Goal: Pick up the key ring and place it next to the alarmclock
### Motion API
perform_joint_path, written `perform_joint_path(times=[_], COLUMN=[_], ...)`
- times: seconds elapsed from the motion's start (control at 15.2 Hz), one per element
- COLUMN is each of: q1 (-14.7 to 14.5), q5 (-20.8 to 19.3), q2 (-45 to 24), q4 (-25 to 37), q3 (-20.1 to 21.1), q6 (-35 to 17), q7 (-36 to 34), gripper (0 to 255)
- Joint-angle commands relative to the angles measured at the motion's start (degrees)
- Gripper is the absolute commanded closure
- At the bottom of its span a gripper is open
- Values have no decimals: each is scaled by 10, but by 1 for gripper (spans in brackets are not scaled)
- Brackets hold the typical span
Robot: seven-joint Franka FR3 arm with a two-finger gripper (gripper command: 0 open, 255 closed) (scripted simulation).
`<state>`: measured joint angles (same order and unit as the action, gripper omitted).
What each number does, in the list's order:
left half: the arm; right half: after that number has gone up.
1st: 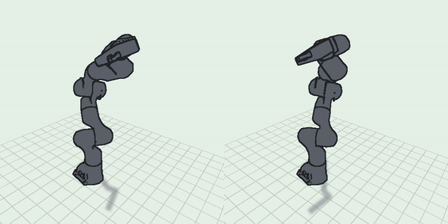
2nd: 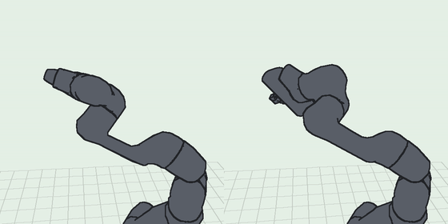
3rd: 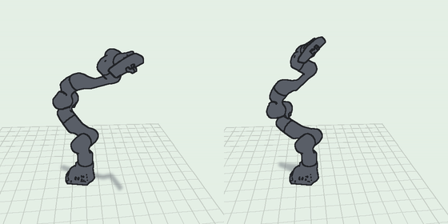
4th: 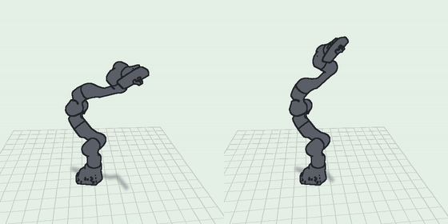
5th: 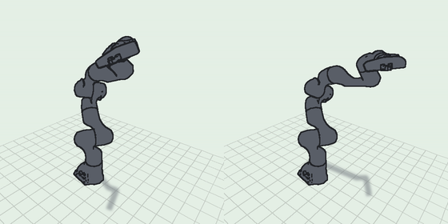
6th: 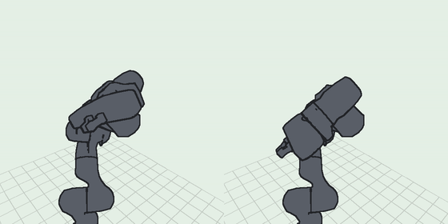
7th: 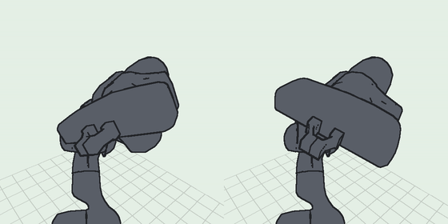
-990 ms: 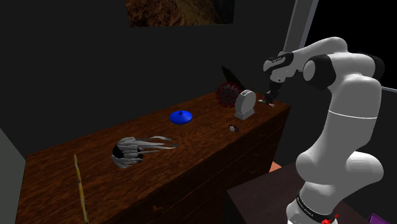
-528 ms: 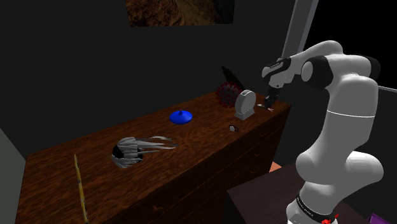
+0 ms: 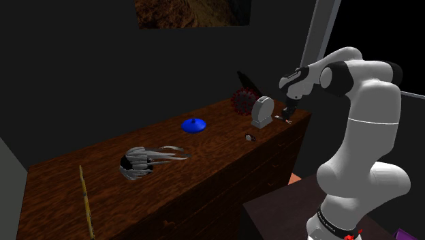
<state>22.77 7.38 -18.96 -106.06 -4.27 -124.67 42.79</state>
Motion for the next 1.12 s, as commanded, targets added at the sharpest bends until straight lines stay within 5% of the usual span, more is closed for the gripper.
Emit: perform_joint_path(times=[0.0,0.26,0.33,0.66,1.06], q1=[0,0,0,0,2], q5=[0,0,0,0,-6], q2=[0,0,0,0,31], q4=[-1,-1,-1,-1,31], q3=[0,0,0,0,-3], q6=[-1,-1,-1,-1,61], q7=[0,0,0,0,-4], gripper=[255,255,0,0,0])
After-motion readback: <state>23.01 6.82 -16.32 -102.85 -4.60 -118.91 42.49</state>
